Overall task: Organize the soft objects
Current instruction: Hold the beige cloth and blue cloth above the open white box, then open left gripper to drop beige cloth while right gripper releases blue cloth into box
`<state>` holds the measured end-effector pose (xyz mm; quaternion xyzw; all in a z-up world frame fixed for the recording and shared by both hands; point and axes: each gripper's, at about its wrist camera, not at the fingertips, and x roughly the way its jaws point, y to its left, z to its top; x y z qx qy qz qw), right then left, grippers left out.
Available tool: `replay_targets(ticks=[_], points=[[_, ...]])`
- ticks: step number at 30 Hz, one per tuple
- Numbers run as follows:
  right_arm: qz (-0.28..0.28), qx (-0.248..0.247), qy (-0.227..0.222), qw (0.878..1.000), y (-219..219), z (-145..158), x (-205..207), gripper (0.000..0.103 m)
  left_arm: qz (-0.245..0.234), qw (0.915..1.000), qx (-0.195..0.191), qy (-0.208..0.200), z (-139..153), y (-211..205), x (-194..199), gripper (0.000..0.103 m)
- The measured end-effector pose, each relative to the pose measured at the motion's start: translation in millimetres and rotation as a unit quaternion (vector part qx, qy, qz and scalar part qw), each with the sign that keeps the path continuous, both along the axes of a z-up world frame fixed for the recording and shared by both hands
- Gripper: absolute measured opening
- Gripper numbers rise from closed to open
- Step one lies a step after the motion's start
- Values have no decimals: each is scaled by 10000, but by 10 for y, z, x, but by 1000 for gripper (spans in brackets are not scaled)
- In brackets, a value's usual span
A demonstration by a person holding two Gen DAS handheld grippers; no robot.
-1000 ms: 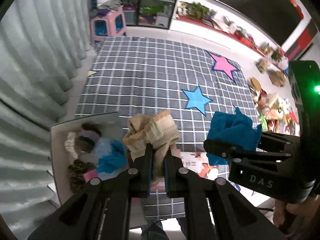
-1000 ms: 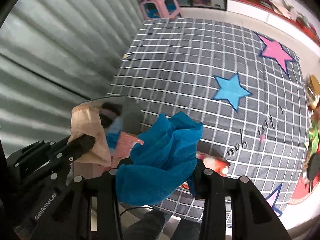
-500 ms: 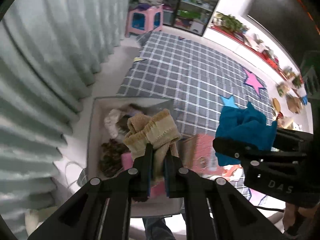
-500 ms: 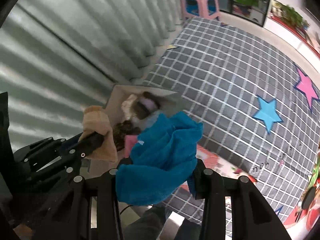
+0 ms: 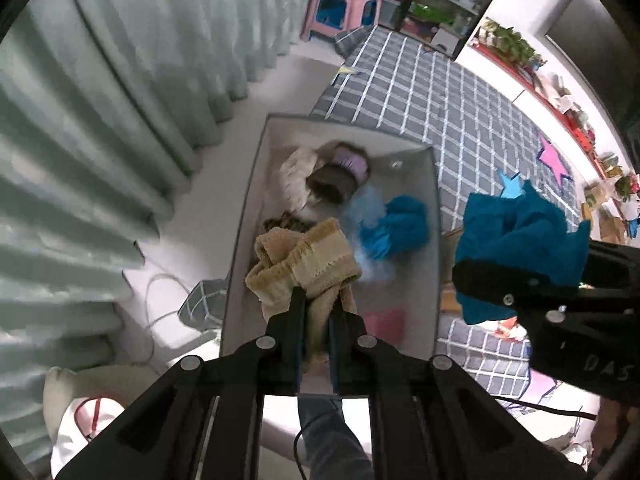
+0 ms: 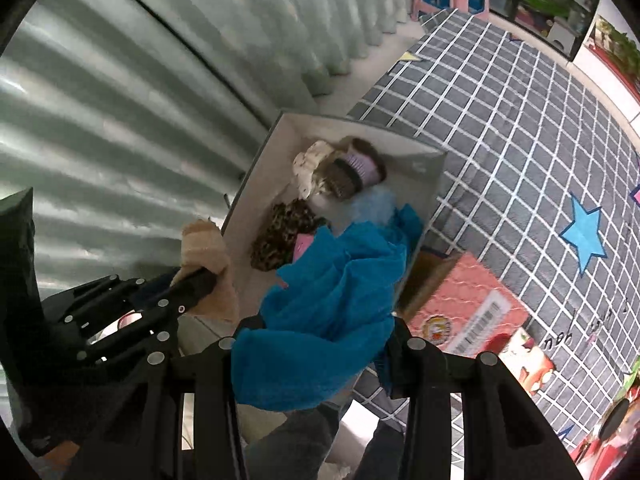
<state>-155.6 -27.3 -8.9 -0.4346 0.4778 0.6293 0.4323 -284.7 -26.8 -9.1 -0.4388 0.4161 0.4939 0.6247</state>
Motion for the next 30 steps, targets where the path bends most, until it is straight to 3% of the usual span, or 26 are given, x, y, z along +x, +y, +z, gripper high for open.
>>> replay_targets(ticks=[10,30], points=[[158,-301,-84,9994,-85,-308,-139,43,81,9993,-333,171,-286,-127,-54,10],[155,-519,-144,9984,-218,-456,-140,43,29,9979,-576,280,-505,-211,-46,10]])
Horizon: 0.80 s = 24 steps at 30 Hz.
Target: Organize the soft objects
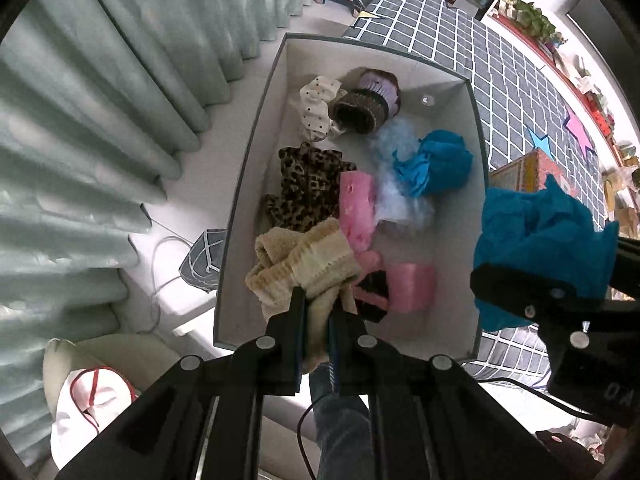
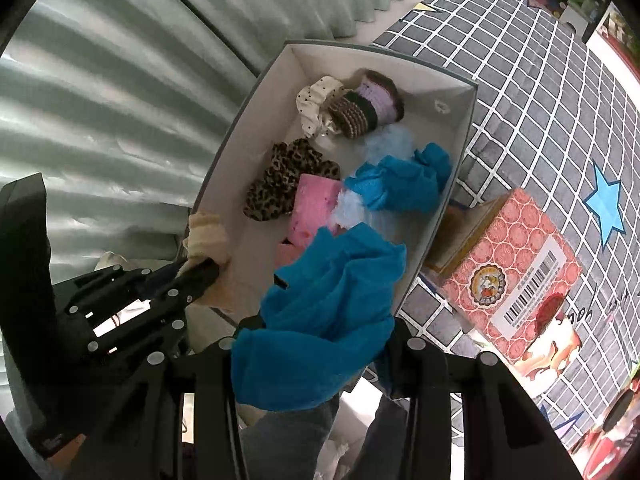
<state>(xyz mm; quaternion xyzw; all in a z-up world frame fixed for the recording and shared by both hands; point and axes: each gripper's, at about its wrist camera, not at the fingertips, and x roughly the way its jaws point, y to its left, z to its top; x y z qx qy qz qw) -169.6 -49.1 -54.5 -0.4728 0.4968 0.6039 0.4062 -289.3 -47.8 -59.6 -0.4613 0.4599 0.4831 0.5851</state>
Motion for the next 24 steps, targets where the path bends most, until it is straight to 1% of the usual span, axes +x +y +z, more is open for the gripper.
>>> replay_targets(ticks=[2,4,6,7,8,9,10,12,15,16,17,18,19,21,24], points=[[8,-26,26,10000,-8,-11,-10,43,-26,10000,-20,-34,-13,0,3,10],[63,-55,84,9999,-6,-21,-34,44,-78,9998,9,-168,-9,-3,11,15],[101,-46,109,9999,2,-24,-54,50,-113,9999,59,-113,6,-6,32,39],[112,-28,103,9999,8,-20,-57,61,-120,9999,87,-53,12,-7,42,67],[124,-17,97,9999,13,-12,-61,70,-148,9998,119,-5,18,-8,53,85],[123,-11,92,9999,19,-9,-62,86,-180,9997,160,10,29,-11,61,85],[109,28,71,9999,22,11,-56,88,-200,9996,192,48,41,-11,71,85],[165,88,-44,9998,30,55,-64,88,-222,9995,195,111,46,0,90,85],[223,139,-114,9996,36,112,-63,89,-94,9991,355,204,107,6,91,85],[210,174,-129,9995,39,141,-51,97,-55,9992,339,221,118,11,88,85],[190,213,-188,9994,39,157,-39,103,-29,9993,264,254,122,23,87,86],[160,275,-270,9991,46,176,-22,103,-38,9996,216,169,105,30,82,86],[124,303,-222,9992,52,196,1,103,-59,9998,151,97,69,41,90,86],[38,249,-113,9996,71,214,31,103,-70,9999,86,124,28,49,107,86],[-16,304,-168,9994,82,247,44,103,-42,9998,71,186,-21,54,120,86]])
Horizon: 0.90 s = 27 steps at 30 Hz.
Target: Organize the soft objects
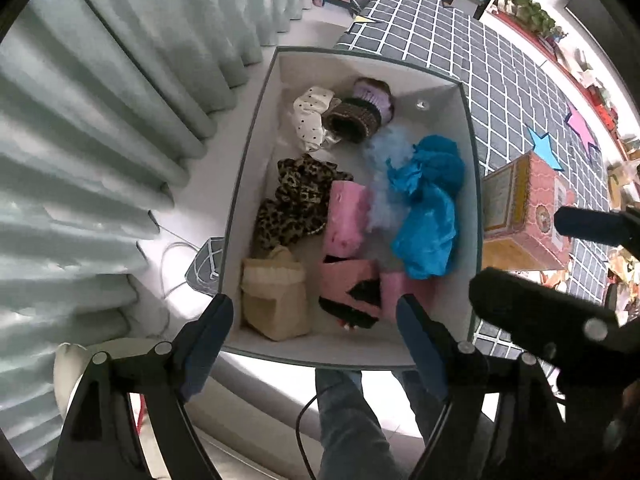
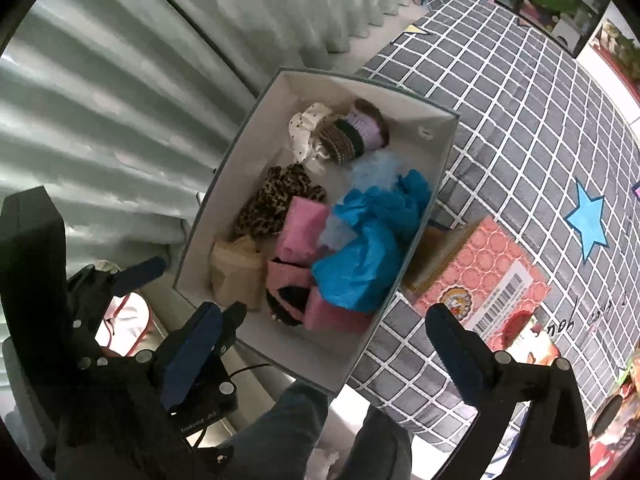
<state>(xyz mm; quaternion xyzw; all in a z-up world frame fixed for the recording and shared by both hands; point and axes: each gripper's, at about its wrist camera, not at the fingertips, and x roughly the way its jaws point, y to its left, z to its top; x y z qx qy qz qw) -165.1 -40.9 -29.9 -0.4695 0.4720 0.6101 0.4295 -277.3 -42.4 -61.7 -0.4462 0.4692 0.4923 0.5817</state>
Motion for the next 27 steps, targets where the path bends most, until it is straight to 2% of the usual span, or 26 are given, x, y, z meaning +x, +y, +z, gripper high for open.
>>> replay_targets(ticks=[8,27], points=[[4,-4,-41,10000,14,-3,-17,103,213,9998,-43,48,-48,29,-75,86],[43,-148,-80,9998,-12,-85,-58,103,238,9996,-66,99,-7,-46,-112,86]])
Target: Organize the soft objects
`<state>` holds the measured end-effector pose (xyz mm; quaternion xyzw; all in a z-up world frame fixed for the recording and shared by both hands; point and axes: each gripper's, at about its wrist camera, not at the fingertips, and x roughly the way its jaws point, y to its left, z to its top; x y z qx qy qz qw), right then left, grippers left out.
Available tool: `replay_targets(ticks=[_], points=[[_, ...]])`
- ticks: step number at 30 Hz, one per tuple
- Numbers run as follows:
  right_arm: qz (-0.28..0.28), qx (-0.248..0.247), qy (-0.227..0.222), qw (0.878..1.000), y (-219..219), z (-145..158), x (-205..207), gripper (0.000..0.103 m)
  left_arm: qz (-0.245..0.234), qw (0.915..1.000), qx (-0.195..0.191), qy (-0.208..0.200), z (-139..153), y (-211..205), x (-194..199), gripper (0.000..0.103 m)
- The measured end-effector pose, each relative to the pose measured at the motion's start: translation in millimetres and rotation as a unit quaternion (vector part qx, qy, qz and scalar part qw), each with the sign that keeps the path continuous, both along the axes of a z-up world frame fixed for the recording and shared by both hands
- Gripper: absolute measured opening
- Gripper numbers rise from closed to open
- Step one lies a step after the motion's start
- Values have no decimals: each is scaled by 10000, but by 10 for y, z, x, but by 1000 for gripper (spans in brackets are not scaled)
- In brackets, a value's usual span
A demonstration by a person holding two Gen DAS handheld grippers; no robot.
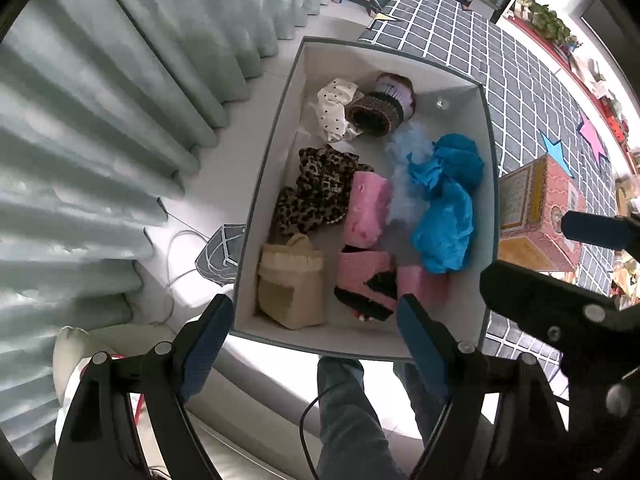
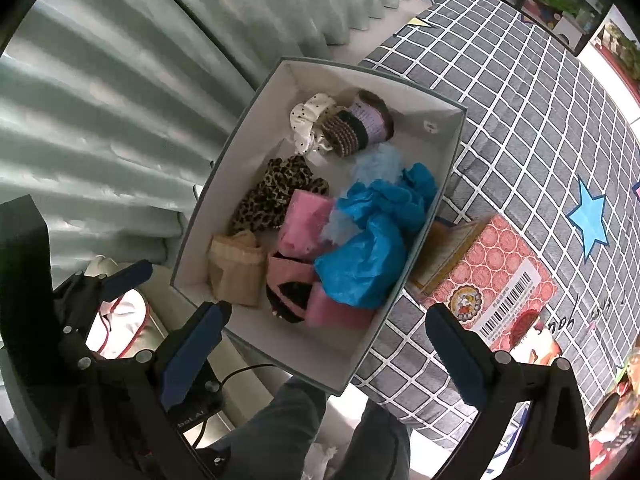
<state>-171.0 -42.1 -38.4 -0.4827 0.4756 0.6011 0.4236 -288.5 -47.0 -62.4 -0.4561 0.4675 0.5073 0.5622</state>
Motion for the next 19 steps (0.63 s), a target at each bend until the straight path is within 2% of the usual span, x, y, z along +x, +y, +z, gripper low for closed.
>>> replay_targets(ticks=[13,19], points=[[-14,-48,-47,10000,-5,-26,-2,103,22,9999,-151,-68,-58,14,-8,86],[12,-50,-74,10000,7,-29,-34,103,-61,9993,-139,-336,-60,6,-37,86]])
